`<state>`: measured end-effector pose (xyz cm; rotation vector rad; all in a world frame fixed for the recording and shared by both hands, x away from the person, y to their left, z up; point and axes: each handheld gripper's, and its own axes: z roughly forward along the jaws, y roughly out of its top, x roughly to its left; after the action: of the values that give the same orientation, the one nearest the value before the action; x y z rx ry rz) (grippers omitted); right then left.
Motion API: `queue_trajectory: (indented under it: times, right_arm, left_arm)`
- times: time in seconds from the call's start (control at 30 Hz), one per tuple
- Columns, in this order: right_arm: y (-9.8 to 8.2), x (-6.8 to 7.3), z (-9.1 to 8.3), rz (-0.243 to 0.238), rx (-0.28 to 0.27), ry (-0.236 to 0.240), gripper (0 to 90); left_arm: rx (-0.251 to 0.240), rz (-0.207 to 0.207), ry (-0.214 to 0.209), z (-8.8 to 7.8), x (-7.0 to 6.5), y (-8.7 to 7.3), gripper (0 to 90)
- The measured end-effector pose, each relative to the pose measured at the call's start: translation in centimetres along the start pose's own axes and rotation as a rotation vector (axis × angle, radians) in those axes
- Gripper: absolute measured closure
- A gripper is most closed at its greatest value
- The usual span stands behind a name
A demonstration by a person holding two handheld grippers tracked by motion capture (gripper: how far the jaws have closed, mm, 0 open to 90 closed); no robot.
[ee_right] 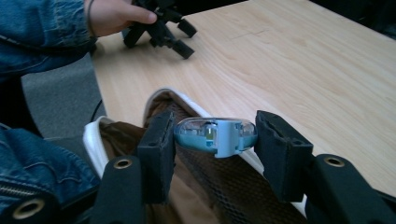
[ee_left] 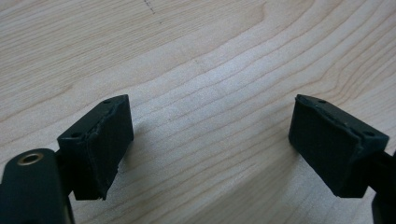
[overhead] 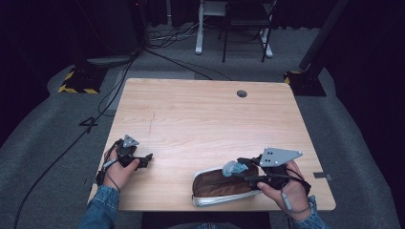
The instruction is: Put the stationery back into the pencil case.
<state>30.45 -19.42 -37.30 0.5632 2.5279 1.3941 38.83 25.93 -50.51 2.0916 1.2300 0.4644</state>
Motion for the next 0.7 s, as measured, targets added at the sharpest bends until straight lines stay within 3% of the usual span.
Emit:
queue_trajectory:
  times: [0.47,0.7]
  right_arm:
    - [0.1,1.5,1.4,-0.034,0.055,0.080,49.4]
    - [-0.2,1.8,2.5,-0.029,0.097,0.121,49.4]
  left_arm:
    - [0.002,0.000,0.000,0.0,0.0,0.0,14.2]
    - [0.000,-0.001,-0.001,0.0,0.0,0.0,14.2]
